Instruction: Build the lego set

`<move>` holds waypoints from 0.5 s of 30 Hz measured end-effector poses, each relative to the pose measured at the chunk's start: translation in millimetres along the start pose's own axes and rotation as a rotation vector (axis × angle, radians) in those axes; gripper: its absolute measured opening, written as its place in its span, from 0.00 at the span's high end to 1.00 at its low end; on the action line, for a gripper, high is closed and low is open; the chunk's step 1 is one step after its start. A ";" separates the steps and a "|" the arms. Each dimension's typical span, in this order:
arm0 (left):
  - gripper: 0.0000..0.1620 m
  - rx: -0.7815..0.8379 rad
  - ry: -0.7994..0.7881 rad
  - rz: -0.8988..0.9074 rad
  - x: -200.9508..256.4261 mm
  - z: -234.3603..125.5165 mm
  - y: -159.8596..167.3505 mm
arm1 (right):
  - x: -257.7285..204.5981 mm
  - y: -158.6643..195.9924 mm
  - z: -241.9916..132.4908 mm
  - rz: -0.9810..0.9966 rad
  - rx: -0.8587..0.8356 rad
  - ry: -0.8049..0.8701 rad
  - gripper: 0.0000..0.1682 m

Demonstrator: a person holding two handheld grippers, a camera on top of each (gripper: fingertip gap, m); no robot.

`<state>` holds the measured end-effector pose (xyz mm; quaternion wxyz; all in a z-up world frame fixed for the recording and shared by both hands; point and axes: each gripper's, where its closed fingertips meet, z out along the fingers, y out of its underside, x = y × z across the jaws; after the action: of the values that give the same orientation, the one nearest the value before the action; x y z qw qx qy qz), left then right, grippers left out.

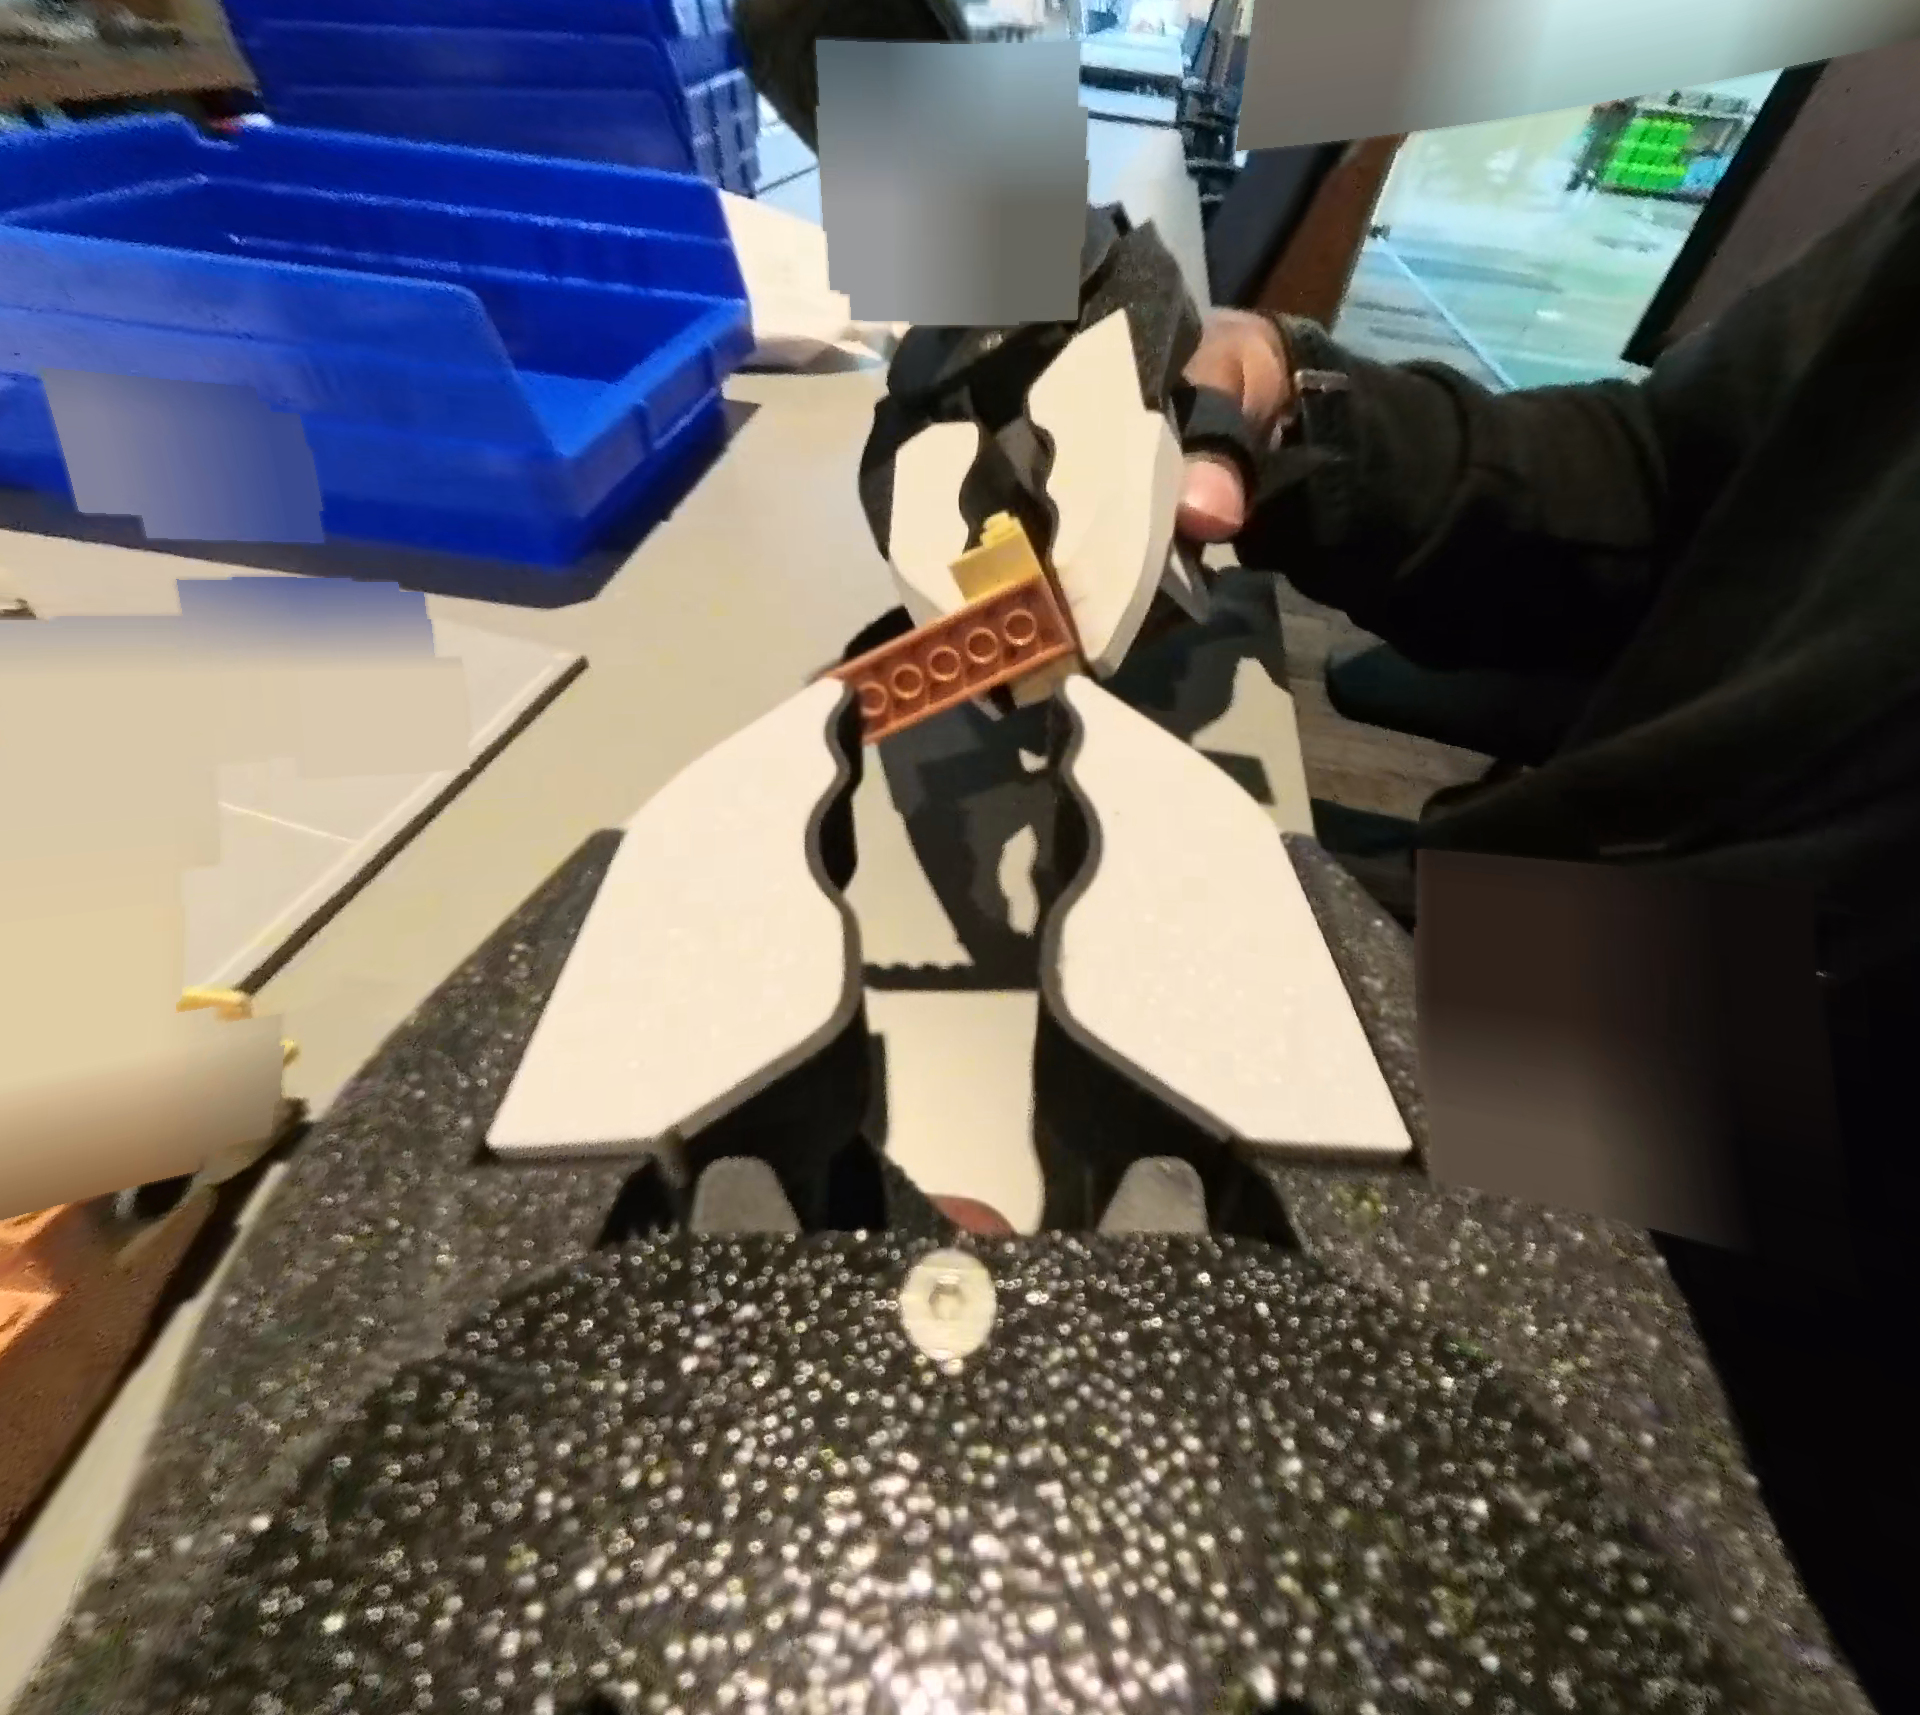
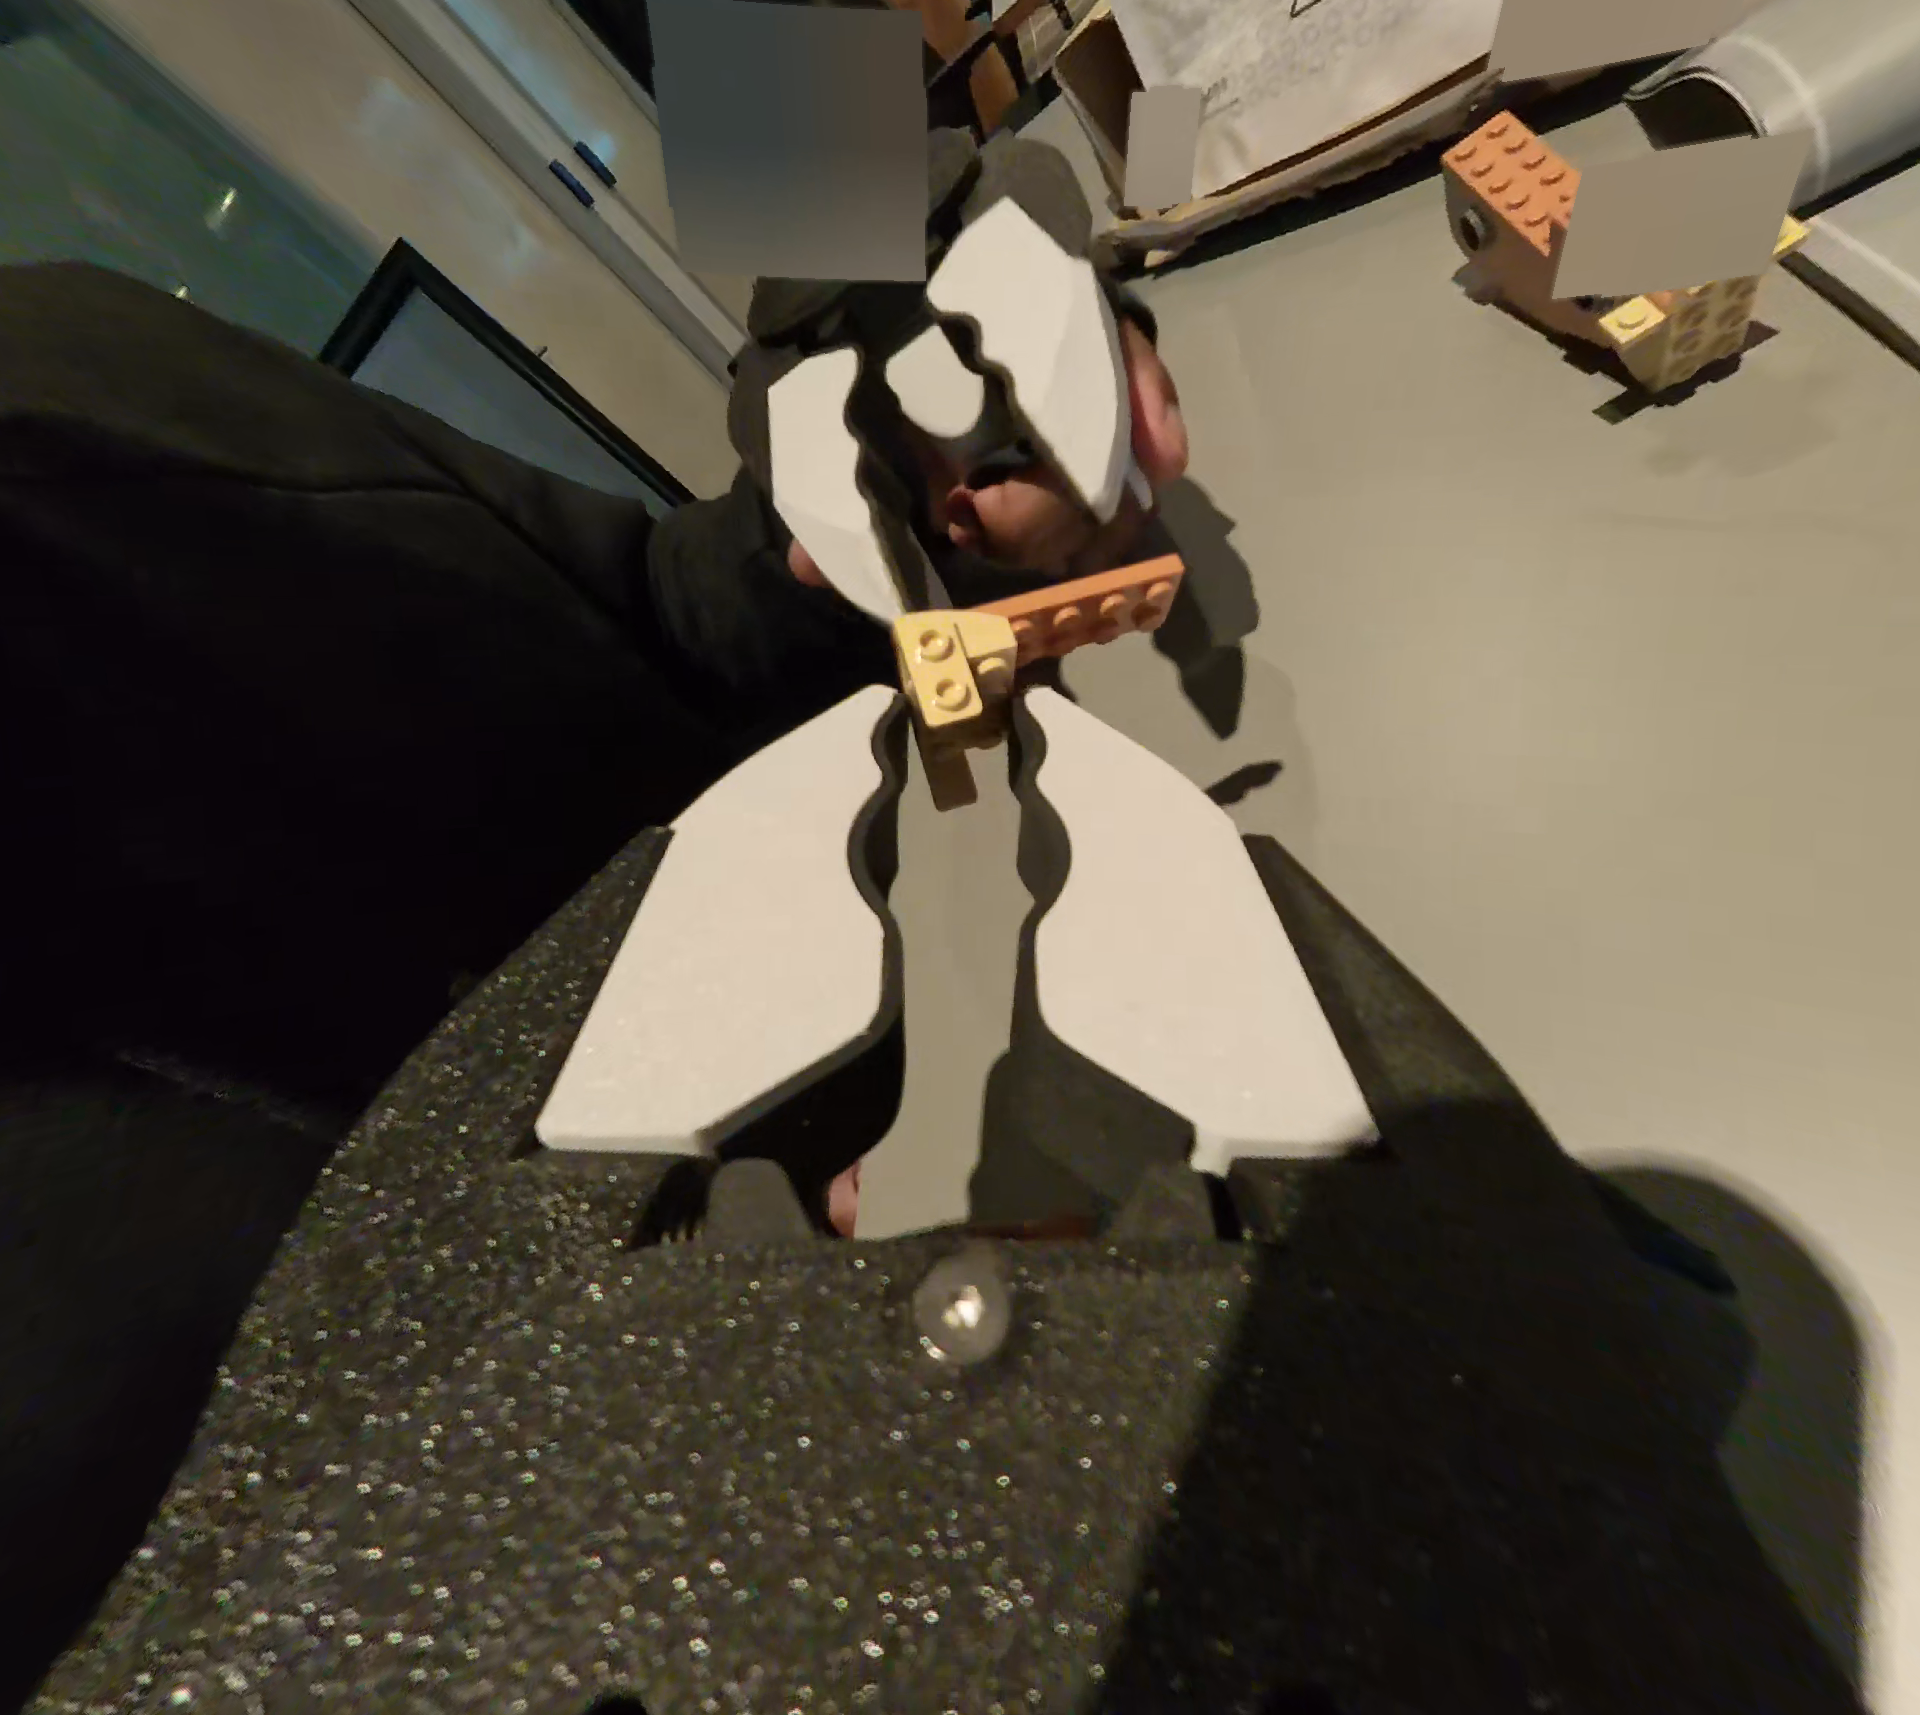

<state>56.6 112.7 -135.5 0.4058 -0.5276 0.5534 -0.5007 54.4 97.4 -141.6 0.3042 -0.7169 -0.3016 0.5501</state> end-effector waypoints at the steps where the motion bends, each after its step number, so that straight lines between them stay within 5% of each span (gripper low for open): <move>1: 0.80 0.015 -0.011 0.005 -2.7 -2.1 -1.9 | 1.3 -0.5 1.9 0.003 -0.003 0.002 0.89; 15: 0.80 0.071 -0.076 0.116 -17.4 -16.6 -7.8 | 12.6 0.3 21.8 0.010 -0.128 0.067 0.89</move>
<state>43.8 132.4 -126.5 0.4733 -0.4986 0.5490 -0.4753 35.9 109.1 -154.0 0.2650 -0.7546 -0.3219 0.5068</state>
